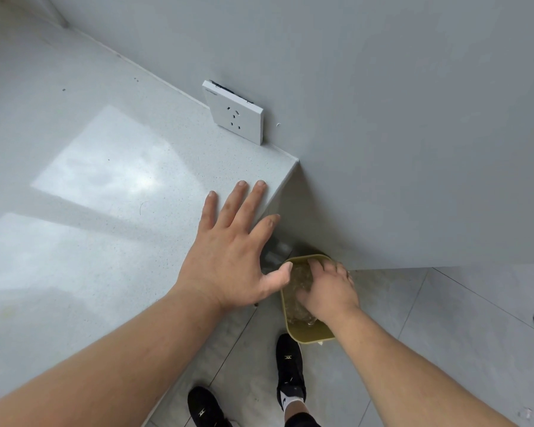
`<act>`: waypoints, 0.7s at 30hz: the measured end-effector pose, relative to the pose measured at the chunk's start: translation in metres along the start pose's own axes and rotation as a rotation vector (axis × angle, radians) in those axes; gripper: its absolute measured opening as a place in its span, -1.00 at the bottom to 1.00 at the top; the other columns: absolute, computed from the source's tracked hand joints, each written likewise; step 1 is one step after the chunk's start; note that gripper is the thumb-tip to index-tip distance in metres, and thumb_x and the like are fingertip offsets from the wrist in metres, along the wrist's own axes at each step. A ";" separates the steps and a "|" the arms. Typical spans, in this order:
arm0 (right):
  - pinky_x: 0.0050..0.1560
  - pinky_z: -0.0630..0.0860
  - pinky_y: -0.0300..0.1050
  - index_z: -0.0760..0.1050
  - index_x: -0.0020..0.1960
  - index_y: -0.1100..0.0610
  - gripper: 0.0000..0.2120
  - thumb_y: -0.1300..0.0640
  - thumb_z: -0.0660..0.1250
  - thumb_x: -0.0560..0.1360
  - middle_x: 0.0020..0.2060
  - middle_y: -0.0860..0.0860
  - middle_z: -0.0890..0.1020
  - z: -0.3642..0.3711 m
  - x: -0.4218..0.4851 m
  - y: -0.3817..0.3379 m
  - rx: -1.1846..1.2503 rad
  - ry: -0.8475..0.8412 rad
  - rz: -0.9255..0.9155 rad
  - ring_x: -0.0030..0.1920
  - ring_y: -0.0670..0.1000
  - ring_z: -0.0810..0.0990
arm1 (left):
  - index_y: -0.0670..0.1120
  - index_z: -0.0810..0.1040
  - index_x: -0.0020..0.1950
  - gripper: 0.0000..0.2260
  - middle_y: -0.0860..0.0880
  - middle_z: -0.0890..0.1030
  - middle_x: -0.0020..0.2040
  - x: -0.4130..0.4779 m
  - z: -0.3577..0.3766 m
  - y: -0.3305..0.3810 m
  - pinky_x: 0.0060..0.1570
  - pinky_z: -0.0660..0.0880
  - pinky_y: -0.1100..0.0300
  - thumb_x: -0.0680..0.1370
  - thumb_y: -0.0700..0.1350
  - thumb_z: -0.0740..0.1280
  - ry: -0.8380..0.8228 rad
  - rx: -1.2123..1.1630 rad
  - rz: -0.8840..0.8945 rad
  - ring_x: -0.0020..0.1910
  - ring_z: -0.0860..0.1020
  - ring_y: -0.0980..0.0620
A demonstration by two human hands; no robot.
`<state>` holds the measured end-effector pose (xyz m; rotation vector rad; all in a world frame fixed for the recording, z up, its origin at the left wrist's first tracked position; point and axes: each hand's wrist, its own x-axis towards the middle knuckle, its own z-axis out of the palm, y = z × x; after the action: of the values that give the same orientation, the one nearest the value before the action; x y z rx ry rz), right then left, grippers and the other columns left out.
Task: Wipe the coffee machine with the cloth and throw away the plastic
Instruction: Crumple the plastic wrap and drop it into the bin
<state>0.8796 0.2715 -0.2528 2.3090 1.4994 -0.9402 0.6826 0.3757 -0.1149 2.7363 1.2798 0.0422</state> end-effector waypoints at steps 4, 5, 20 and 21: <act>0.60 0.17 0.25 0.24 0.60 -0.05 -0.24 -0.38 0.23 0.51 0.56 0.05 0.38 -0.021 -0.016 -0.004 -0.015 0.036 -0.027 0.60 0.24 0.21 | 0.03 0.38 0.57 -0.25 -0.12 0.12 0.71 0.000 -0.003 0.001 0.58 0.05 -0.38 0.53 0.47 0.13 -0.012 -0.016 -0.010 0.69 0.02 -0.19; 0.60 0.16 0.25 0.22 0.60 -0.07 -0.23 -0.40 0.22 0.51 0.57 0.04 0.37 -0.027 -0.021 -0.005 -0.017 0.049 -0.035 0.61 0.24 0.20 | 0.04 0.34 0.59 -0.24 -0.11 0.11 0.71 -0.001 -0.004 0.001 0.58 0.04 -0.37 0.53 0.47 0.13 -0.016 -0.023 -0.016 0.70 0.00 -0.17; 0.59 0.17 0.19 0.08 0.65 -0.15 -0.15 -0.55 0.05 0.48 0.66 0.00 0.21 -0.127 -0.085 -0.017 -0.048 0.222 -0.167 0.67 0.17 0.09 | 0.23 -0.08 0.69 -0.19 0.07 -0.12 0.72 -0.003 -0.047 0.002 0.65 -0.19 -0.16 0.51 0.54 -0.03 -0.090 -0.168 -0.128 0.70 -0.19 0.00; 0.59 0.17 0.18 0.07 0.64 -0.16 -0.14 -0.56 0.02 0.47 0.66 -0.01 0.21 -0.134 -0.089 -0.019 -0.049 0.235 -0.177 0.67 0.17 0.09 | 0.23 -0.07 0.69 -0.18 0.07 -0.11 0.72 -0.004 -0.054 0.001 0.65 -0.20 -0.15 0.50 0.54 -0.02 -0.080 -0.167 -0.143 0.70 -0.18 0.00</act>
<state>0.8908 0.2834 -0.0912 2.3488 1.8229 -0.6808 0.6767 0.3776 -0.0614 2.4758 1.3793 0.0253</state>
